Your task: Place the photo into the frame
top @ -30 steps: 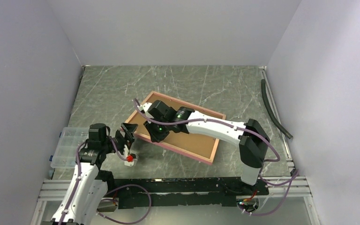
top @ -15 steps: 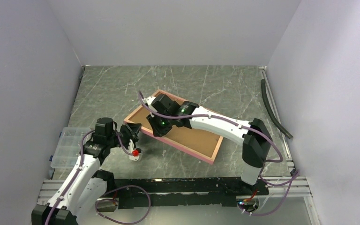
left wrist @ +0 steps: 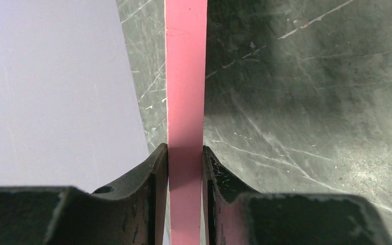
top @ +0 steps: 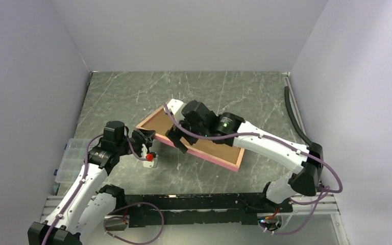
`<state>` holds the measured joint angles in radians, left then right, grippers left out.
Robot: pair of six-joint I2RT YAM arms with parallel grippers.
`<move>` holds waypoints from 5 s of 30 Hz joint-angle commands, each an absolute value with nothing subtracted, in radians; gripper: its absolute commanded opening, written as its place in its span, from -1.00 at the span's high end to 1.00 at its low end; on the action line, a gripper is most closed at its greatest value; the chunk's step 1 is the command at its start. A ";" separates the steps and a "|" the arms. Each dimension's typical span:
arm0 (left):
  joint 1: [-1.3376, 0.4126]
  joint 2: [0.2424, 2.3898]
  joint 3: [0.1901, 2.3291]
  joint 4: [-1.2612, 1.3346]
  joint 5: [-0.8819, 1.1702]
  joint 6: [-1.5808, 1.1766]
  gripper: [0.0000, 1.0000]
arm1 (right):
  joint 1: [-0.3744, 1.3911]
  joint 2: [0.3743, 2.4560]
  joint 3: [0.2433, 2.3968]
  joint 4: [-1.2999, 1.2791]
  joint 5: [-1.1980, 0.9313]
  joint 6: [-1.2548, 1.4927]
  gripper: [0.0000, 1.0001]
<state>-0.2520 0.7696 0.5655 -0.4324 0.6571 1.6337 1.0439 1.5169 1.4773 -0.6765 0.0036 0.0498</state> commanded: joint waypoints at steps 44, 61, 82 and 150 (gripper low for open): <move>-0.246 0.737 0.886 -0.382 0.517 0.995 -0.88 | 1.237 1.480 1.584 -0.728 0.445 -0.125 0.69; -0.028 0.958 1.263 -0.616 0.626 0.424 -0.88 | 0.617 1.674 1.979 -0.875 -0.210 0.223 0.76; 0.122 1.152 1.287 -0.765 0.617 0.290 -0.88 | 0.119 1.275 0.963 -0.098 -0.637 0.664 0.80; 0.234 1.298 0.852 -0.216 0.451 0.027 -0.88 | 0.158 1.162 0.682 0.054 0.189 0.495 -1.00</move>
<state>0.2260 1.2602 0.8909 -0.4210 0.5537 0.1417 0.1608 1.2636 0.6167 0.2150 -0.0769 0.6258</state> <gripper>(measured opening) 0.941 0.997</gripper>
